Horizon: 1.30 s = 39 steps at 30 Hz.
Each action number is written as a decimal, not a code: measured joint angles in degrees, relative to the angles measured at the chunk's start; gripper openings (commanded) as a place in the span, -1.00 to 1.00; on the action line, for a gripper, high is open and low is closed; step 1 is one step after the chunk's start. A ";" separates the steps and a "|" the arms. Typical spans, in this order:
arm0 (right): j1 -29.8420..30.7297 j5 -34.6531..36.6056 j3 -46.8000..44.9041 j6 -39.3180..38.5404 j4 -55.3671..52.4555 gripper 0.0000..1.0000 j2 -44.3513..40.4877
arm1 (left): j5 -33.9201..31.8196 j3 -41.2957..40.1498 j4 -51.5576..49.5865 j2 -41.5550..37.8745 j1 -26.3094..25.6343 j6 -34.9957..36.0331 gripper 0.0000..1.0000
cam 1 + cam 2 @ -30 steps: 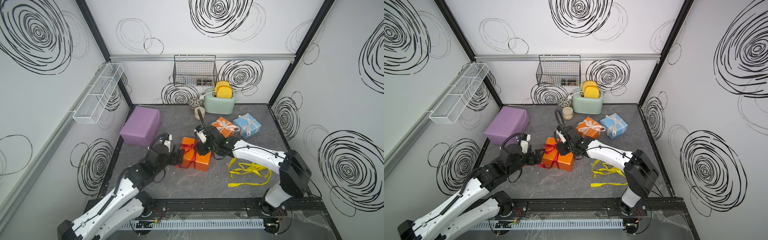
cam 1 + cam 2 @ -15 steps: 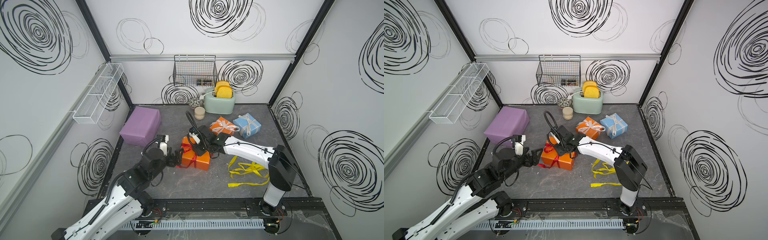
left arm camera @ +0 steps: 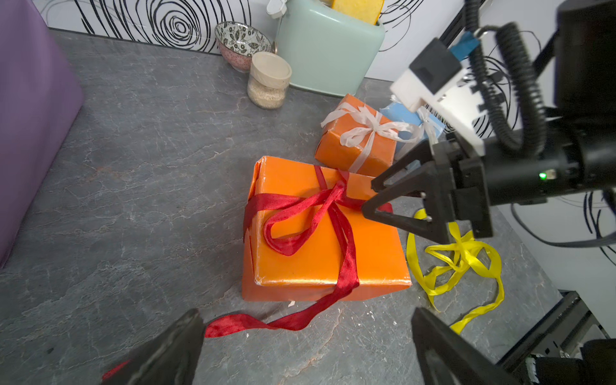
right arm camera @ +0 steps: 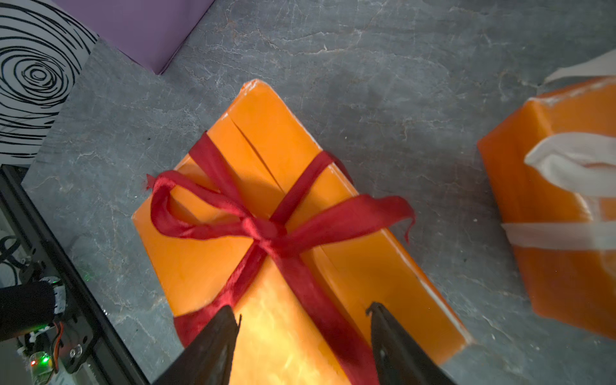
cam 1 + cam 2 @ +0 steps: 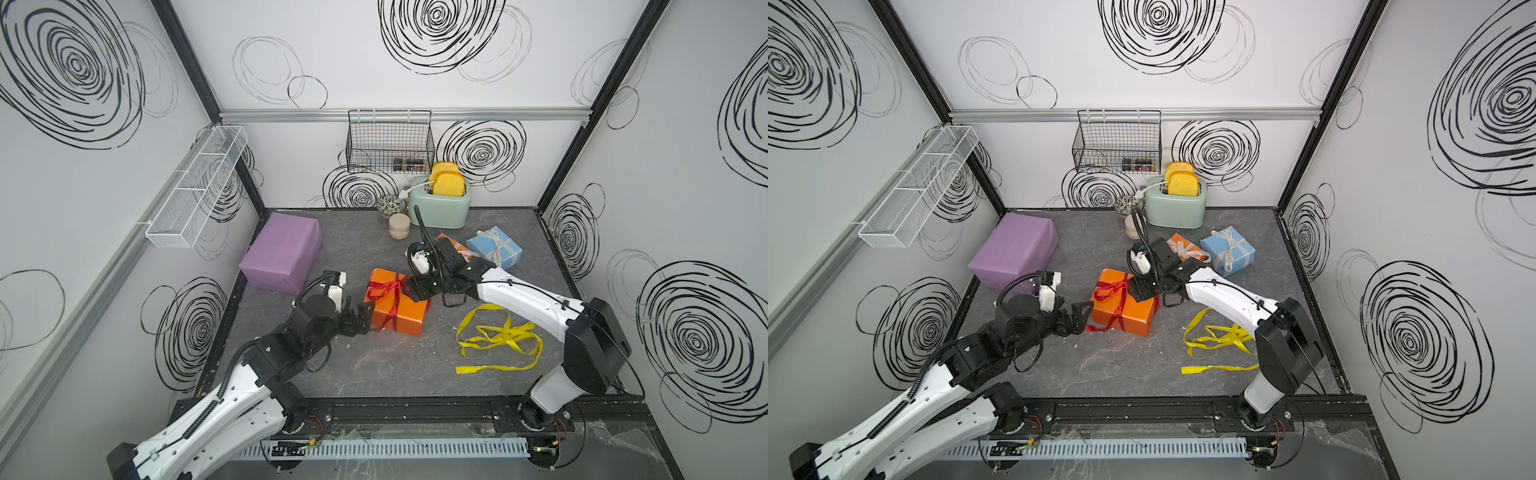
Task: Untie the ribbon bows on the gift boxes
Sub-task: Untie the ribbon from the gift box.
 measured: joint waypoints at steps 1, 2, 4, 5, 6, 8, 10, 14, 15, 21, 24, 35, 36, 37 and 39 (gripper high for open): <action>0.02 -0.24 -0.98 -0.42 0.15 0.31 -0.76 | 0.13 0.00 -0.02 0.46 0.00 0.00 1.00; 0.09 -0.42 -1.46 -0.74 0.28 0.31 -0.98 | 0.15 0.00 -0.02 0.68 0.00 0.00 1.00; 0.50 -0.11 -1.86 -1.46 0.66 0.27 -0.79 | 0.13 0.00 -0.02 0.83 -0.04 0.00 1.00; 0.79 0.37 -1.86 -1.77 0.74 0.27 -0.55 | 0.11 0.00 -0.02 0.81 -0.20 0.00 0.99; 1.29 1.18 -1.79 -2.10 0.87 0.25 -0.20 | 0.04 0.00 0.00 0.76 -0.26 0.00 0.99; 2.54 3.41 -1.16 -2.64 0.85 0.21 1.05 | -0.07 0.00 -0.02 0.59 -0.28 -0.02 0.99; 3.76 6.05 1.07 -2.82 0.44 0.16 2.93 | -0.11 0.00 0.00 0.26 -0.33 -0.02 0.99; 6.27 12.52 5.88 -3.19 -0.52 0.16 7.32 | -0.07 0.00 0.26 0.02 -0.20 -0.02 0.99; 6.78 13.75 6.40 -3.32 -0.92 0.16 7.67 | -0.07 0.00 0.39 0.09 -0.13 -0.02 0.99; 7.93 19.15 6.64 -4.15 -1.92 0.21 7.89 | 0.22 -0.24 0.96 0.20 0.79 0.00 0.99; 7.76 20.96 6.64 -4.68 -2.03 0.24 7.91 | 0.37 -0.26 1.01 0.92 1.53 -0.02 0.98; 6.67 20.02 5.35 -6.32 1.05 -0.32 8.00 | -0.15 -0.33 0.96 1.77 0.92 -0.02 0.97; 6.58 19.58 5.33 -6.56 1.42 -0.47 8.09 | -0.39 -0.31 0.92 1.77 0.55 -0.04 0.97; 6.58 19.39 5.33 -6.58 1.81 -0.60 8.22 | -0.70 -0.31 0.87 1.77 0.22 -0.07 0.97; 6.51 18.99 5.33 -6.69 2.58 -0.85 8.59 | -1.36 -0.31 0.83 1.77 -0.50 -0.13 0.97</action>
